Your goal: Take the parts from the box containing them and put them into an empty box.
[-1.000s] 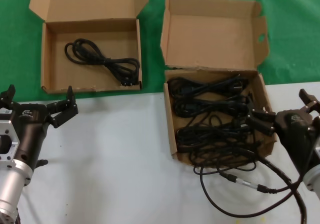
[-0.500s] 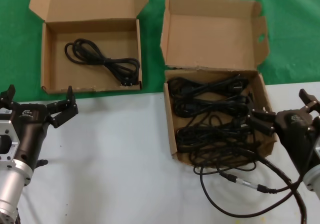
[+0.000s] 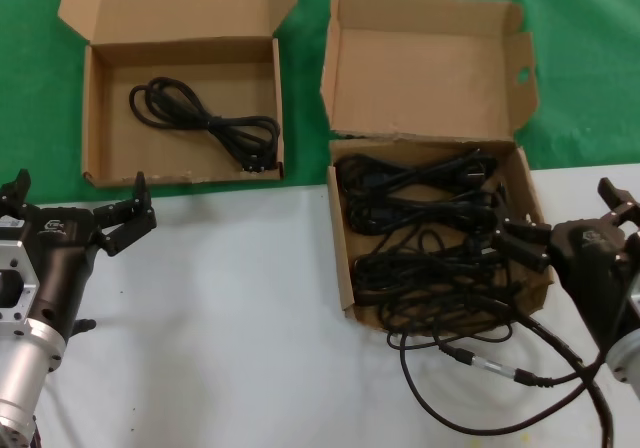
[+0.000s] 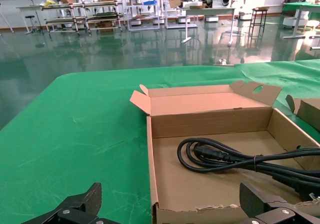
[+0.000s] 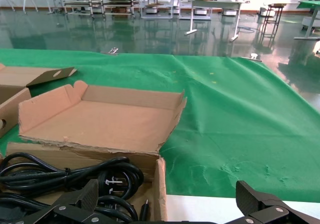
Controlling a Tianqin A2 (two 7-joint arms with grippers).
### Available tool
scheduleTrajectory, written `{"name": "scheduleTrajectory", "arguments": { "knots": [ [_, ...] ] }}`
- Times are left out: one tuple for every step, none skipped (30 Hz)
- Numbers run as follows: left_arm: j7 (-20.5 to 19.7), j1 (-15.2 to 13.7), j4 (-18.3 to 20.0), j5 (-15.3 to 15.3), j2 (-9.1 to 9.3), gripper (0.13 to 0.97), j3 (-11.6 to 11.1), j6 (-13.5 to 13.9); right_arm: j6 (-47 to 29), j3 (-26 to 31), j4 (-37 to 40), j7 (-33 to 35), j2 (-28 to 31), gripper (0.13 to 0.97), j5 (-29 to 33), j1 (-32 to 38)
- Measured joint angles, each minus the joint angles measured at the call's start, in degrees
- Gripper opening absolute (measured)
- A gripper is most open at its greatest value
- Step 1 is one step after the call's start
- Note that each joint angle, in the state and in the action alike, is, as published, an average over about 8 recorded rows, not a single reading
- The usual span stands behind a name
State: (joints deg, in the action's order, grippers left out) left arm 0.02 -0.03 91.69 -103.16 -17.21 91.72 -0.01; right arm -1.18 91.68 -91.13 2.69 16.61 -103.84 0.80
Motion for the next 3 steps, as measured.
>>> {"name": "scheduleTrajectory", "arguments": {
  "knots": [
    [0.0,0.0,0.0,0.0,0.0,0.966,0.0,0.0,0.0,0.0,0.0,0.0,0.0,0.966,0.0,0.0],
    [0.0,0.0,0.0,0.0,0.0,0.966,0.0,0.0,0.0,0.0,0.0,0.0,0.0,0.966,0.0,0.0],
    [0.0,0.0,0.0,0.0,0.0,0.966,0.0,0.0,0.0,0.0,0.0,0.0,0.0,0.966,0.0,0.0]
  ]
}}
